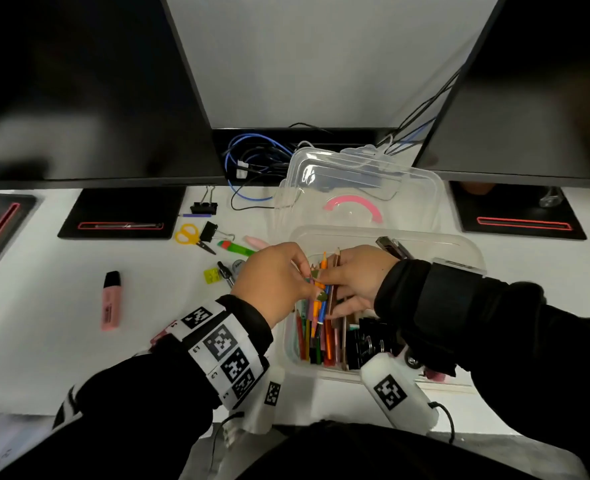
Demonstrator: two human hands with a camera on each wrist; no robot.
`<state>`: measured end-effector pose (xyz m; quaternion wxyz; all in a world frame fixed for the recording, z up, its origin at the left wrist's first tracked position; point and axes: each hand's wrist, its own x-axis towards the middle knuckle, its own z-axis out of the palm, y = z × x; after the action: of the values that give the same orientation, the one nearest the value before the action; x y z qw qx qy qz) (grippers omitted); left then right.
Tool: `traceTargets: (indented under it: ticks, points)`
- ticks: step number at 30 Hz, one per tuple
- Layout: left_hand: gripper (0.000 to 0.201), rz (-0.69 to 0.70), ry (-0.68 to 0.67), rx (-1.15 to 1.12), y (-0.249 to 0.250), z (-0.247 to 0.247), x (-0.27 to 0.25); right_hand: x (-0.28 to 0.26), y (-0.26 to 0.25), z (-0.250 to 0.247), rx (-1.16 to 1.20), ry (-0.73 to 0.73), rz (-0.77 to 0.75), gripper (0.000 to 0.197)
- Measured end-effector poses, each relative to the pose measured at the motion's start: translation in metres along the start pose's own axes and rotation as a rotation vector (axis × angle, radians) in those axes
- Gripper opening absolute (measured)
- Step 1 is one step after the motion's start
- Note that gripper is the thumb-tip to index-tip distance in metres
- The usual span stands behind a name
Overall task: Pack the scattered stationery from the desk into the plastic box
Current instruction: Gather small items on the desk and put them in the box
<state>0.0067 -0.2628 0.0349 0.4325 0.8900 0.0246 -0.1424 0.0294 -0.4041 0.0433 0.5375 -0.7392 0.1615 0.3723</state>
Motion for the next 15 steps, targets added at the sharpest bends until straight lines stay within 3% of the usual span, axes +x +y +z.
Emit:
traceTargets:
  ticks: [7, 12, 15]
  points:
    - [0.031, 0.076, -0.063, 0.248, -0.003, -0.001, 0.002, -0.002, 0.007, 0.005, 0.07, -0.132, 0.098, 0.028]
    - [0.035, 0.138, -0.079, 0.281, -0.007, -0.004, 0.004, 0.012, 0.011, 0.007, -0.107, 0.028, 0.095, 0.034]
    - [0.03, 0.171, -0.022, 0.256, -0.013, -0.008, 0.006, 0.012, 0.012, 0.009, -0.124, 0.022, 0.145, 0.037]
